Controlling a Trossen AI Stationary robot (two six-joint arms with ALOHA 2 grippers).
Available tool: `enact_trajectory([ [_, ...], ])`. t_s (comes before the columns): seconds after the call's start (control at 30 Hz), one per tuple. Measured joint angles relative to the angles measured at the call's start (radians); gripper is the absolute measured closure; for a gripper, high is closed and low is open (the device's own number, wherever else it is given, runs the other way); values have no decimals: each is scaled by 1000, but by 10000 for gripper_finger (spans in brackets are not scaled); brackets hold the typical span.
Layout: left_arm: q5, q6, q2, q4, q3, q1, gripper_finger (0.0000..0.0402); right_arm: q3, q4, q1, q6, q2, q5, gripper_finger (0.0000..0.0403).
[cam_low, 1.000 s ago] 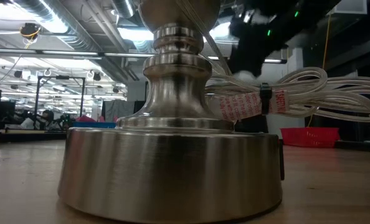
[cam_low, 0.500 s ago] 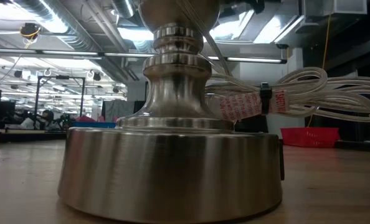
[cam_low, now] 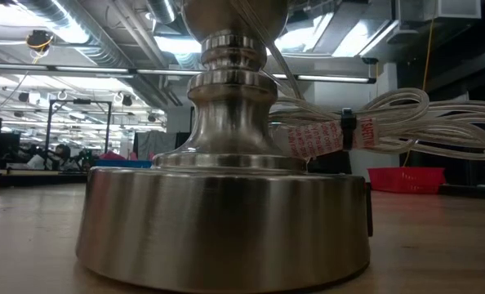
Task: Pick & Place School Supplies
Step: Put the yellow eraser into the orange basket
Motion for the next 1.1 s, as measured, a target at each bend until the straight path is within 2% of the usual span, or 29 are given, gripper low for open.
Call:
enact_trajectory([
  [0.17, 97, -12, 38, 2, 28, 35, 123, 10, 35, 31, -15, 1, 20, 382],
  [0.37, 168, -30, 63, 36, 28, 65, 123, 10, 59, 50, -17, 15, 30, 382],
  [0.87, 182, -51, 76, 36, 29, 91, 124, 10, 129, 53, -31, 24, 25, 382],
  [0.97, 197, -63, 75, 38, 29, 105, 137, 10, 139, 58, -31, 24, 25, 382],
  [1.1, 246, -90, 75, 44, 29, 126, 175, 10, 144, 59, -33, 24, 22, 382],
])
